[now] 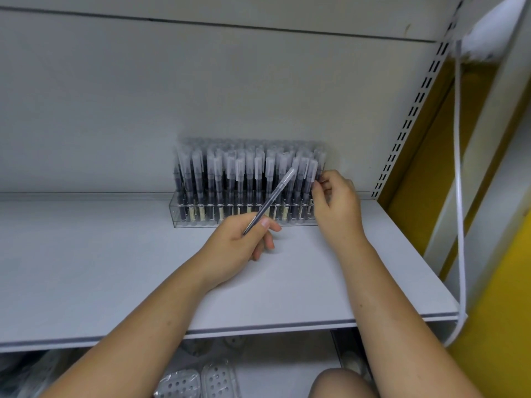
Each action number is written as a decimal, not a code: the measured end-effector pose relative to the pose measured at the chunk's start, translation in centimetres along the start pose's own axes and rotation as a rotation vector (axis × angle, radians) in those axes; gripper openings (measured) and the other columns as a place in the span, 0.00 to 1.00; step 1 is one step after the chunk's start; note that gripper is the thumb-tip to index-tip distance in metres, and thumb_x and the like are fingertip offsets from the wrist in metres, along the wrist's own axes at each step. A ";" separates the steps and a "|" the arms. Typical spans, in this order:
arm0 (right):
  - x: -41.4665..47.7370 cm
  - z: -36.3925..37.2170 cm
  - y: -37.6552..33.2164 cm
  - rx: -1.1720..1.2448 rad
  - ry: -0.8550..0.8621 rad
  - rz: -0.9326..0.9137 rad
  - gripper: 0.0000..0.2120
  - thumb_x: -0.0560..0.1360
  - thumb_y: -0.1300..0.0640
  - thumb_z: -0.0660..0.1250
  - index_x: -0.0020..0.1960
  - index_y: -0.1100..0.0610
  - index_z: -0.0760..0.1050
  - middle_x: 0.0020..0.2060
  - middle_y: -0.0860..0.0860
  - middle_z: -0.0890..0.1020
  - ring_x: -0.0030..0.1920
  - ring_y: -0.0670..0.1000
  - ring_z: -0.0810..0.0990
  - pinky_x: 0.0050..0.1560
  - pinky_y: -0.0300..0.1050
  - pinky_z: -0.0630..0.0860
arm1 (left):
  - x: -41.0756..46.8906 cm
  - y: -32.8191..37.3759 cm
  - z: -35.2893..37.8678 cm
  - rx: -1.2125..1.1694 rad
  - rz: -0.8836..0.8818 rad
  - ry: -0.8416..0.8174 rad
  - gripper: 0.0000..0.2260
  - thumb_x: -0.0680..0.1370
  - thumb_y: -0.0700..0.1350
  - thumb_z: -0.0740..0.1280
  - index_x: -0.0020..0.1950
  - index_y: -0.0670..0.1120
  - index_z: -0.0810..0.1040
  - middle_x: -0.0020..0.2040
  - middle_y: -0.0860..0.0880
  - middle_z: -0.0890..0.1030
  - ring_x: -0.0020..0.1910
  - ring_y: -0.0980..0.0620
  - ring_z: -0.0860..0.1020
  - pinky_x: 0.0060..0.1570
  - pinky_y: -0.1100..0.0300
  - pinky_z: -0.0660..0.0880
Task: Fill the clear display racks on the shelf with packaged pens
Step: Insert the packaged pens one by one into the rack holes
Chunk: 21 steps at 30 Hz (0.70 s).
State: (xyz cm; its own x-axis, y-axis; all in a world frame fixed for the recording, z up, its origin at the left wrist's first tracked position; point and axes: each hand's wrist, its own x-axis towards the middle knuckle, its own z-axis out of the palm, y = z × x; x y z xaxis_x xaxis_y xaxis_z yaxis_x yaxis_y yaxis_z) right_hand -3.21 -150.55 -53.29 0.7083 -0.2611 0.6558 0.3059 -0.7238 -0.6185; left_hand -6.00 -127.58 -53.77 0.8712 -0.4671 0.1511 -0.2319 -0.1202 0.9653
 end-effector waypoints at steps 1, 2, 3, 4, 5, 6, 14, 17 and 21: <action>-0.1 0.0 0.0 -0.011 0.005 -0.004 0.04 0.81 0.56 0.67 0.51 0.56 0.78 0.39 0.41 0.74 0.47 0.56 0.76 0.47 0.59 0.77 | 0.0 0.0 0.0 0.000 0.001 0.001 0.13 0.88 0.45 0.59 0.55 0.45 0.83 0.41 0.46 0.83 0.34 0.50 0.75 0.34 0.65 0.71; -0.1 0.0 0.0 -0.021 0.013 -0.005 0.03 0.80 0.57 0.68 0.50 0.57 0.78 0.39 0.39 0.73 0.47 0.56 0.76 0.48 0.59 0.77 | 0.0 0.0 0.0 0.000 0.000 0.003 0.13 0.88 0.45 0.58 0.55 0.45 0.83 0.41 0.46 0.83 0.34 0.50 0.75 0.34 0.65 0.71; -0.2 0.0 -0.1 -0.031 0.021 -0.001 0.03 0.79 0.57 0.68 0.49 0.57 0.78 0.39 0.38 0.73 0.48 0.56 0.76 0.49 0.60 0.77 | 0.0 0.1 0.0 0.000 -0.001 0.004 0.13 0.88 0.45 0.58 0.55 0.45 0.83 0.41 0.46 0.83 0.34 0.50 0.75 0.33 0.65 0.71; -0.2 -0.1 -0.1 -0.039 0.027 0.007 0.03 0.79 0.57 0.69 0.49 0.56 0.79 0.39 0.39 0.73 0.49 0.55 0.75 0.49 0.59 0.77 | 0.0 0.1 0.0 0.001 -0.003 0.004 0.13 0.88 0.44 0.58 0.55 0.45 0.83 0.40 0.46 0.83 0.34 0.50 0.75 0.33 0.65 0.70; -0.2 -0.2 -0.1 -0.045 0.031 0.017 0.03 0.79 0.56 0.70 0.49 0.56 0.79 0.39 0.41 0.74 0.49 0.54 0.75 0.50 0.59 0.77 | 0.0 0.1 0.0 0.001 -0.005 0.004 0.13 0.88 0.44 0.58 0.55 0.45 0.83 0.40 0.46 0.83 0.34 0.50 0.75 0.33 0.65 0.70; -0.3 -0.3 -0.2 -0.047 0.034 0.030 0.03 0.78 0.56 0.70 0.49 0.55 0.79 0.39 0.44 0.76 0.50 0.53 0.75 0.50 0.58 0.77 | -0.1 0.1 0.0 0.002 -0.006 0.004 0.13 0.88 0.44 0.58 0.55 0.45 0.83 0.40 0.46 0.83 0.34 0.50 0.75 0.33 0.65 0.71; -0.9 -1.7 -2.1 0.201 0.186 0.043 0.02 0.80 0.60 0.68 0.50 0.53 0.77 0.41 0.49 0.80 0.43 0.45 0.79 0.44 0.38 0.75 | -0.1 0.0 0.0 0.025 0.010 0.006 0.13 0.88 0.45 0.59 0.56 0.45 0.83 0.40 0.46 0.83 0.34 0.50 0.75 0.34 0.65 0.72; -1.6 -1.9 -3.3 0.364 -0.024 0.103 0.06 0.82 0.61 0.67 0.46 0.55 0.79 0.35 0.48 0.81 0.33 0.41 0.77 0.36 0.35 0.72 | -0.3 0.1 0.1 0.074 0.045 0.029 0.12 0.87 0.46 0.60 0.56 0.46 0.83 0.40 0.46 0.83 0.35 0.51 0.77 0.37 0.64 0.73; -2.2 -1.5 -4.5 0.438 -0.404 0.080 0.08 0.83 0.56 0.66 0.49 0.59 0.81 0.34 0.47 0.83 0.28 0.43 0.74 0.31 0.40 0.70 | -0.5 -0.3 0.0 0.293 0.128 0.120 0.11 0.86 0.53 0.61 0.54 0.52 0.82 0.42 0.52 0.83 0.44 0.55 0.83 0.45 0.58 0.78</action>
State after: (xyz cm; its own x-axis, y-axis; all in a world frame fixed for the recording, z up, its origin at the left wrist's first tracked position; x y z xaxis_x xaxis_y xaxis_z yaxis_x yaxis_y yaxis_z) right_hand -7.13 -147.71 -51.28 0.8995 0.0215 0.4364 0.4144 -0.3588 -0.8364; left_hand -6.36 -127.33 -54.18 0.8676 -0.3906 0.3078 -0.4419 -0.3216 0.8375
